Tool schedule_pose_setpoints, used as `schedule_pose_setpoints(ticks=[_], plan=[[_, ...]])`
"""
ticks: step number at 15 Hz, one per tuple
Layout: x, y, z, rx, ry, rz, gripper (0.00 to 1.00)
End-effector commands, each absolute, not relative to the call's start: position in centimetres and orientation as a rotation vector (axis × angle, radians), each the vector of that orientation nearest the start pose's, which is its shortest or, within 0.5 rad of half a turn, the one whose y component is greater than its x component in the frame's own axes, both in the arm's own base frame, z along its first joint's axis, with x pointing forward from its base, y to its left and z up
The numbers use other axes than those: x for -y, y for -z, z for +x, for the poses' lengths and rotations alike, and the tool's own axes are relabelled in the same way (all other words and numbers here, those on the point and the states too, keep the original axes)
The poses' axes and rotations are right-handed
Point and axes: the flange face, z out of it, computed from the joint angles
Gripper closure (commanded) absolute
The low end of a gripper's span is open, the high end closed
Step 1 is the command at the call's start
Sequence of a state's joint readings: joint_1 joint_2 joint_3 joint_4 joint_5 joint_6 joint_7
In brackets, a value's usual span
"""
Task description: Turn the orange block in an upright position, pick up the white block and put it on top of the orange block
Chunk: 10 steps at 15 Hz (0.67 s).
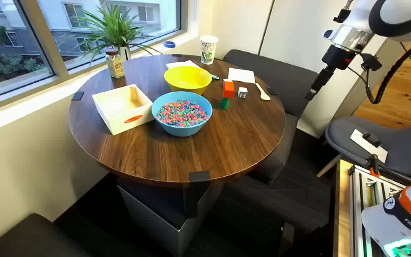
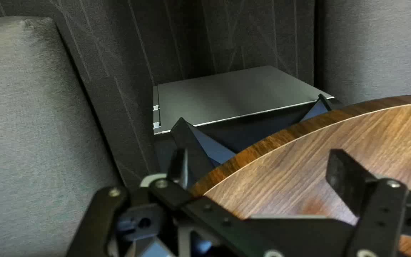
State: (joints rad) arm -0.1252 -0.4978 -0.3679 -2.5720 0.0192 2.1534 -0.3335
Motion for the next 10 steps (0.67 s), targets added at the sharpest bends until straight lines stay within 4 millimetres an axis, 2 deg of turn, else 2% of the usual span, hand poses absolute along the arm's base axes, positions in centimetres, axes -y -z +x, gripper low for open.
schedule_pose_setpoints(ticks=[1,7,10], plan=[[18.7,-42.5,35.0,-0.198,0.176,-2.974,0.00],[18.7,-42.5,35.0,-0.198,0.176,-2.974,0.00],[16.8,-43.3,37.0,-0.302,0.163,-2.966,0.00]])
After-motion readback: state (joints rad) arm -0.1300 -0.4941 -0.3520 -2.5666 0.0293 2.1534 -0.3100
